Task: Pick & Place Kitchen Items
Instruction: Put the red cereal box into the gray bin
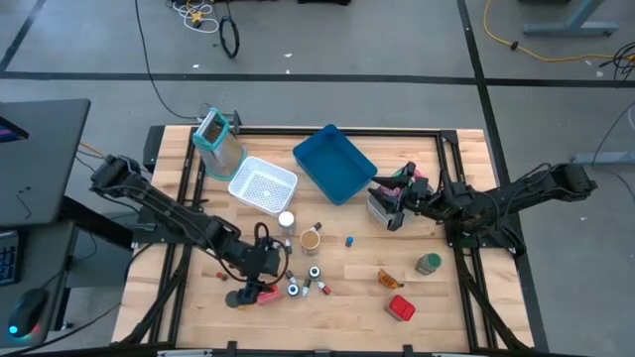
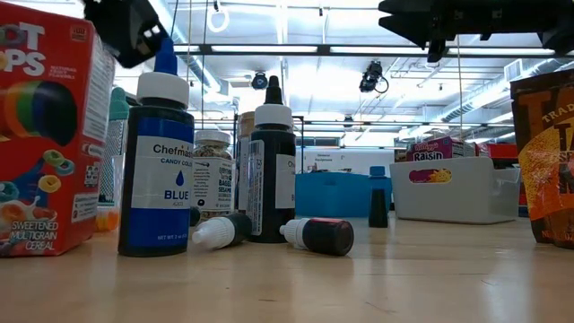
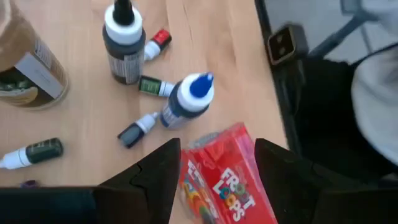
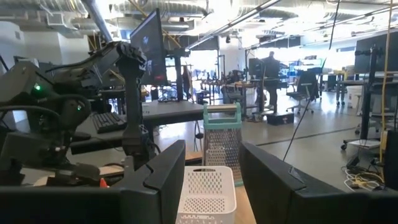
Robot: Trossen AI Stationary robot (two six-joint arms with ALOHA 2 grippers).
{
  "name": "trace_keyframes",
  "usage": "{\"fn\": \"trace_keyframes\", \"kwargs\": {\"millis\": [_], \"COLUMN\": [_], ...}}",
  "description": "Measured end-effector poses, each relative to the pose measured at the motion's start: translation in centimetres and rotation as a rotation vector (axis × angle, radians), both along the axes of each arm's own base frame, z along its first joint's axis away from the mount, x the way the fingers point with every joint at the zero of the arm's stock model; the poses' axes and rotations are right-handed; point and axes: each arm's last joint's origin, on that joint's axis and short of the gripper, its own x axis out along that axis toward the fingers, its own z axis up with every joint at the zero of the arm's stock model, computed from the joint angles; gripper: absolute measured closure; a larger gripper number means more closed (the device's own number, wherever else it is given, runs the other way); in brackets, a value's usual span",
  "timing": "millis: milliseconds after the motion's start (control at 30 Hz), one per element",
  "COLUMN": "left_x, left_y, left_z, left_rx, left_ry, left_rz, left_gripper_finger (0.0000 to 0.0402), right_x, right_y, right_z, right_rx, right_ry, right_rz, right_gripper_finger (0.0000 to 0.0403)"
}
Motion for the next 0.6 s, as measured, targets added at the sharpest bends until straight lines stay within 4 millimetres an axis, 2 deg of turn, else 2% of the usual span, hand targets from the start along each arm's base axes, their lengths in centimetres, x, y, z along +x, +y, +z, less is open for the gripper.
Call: {"fn": "trace_keyframes", "kwargs": {"millis": [100,233,400,600], "left_x": [0.1,-0.2,-0.9,-0.8], "left_y": [-0.1,0.0,0.5,0.3], "left_z": [0.5,0.2,-0.4,-0.7], "left_rx": [-0.046,-0.093,-0.062,-0.057], "left_ry": [0.014,0.100,0.209,0.213], "left_rz": [0.029,0.075,0.165,0.173], "left_gripper_finger": [0.0187,0.0187,0.0187,0.0187], "right_x": [0.0,0.0,0.0,0.0], "right_y": [0.0,0.0,0.0,0.0], "right_z": [0.0,0.1,0.1,0.1], "right_rx": [0.000,0.001,0.001,0.001], "right_ry": [-0.002,-0.009,-0.009,-0.013], "right_rz": [0.000,0.000,0.000,0.000], "right_gripper_finger": [0.0243,0.0243,0.0243,0.0243]}}
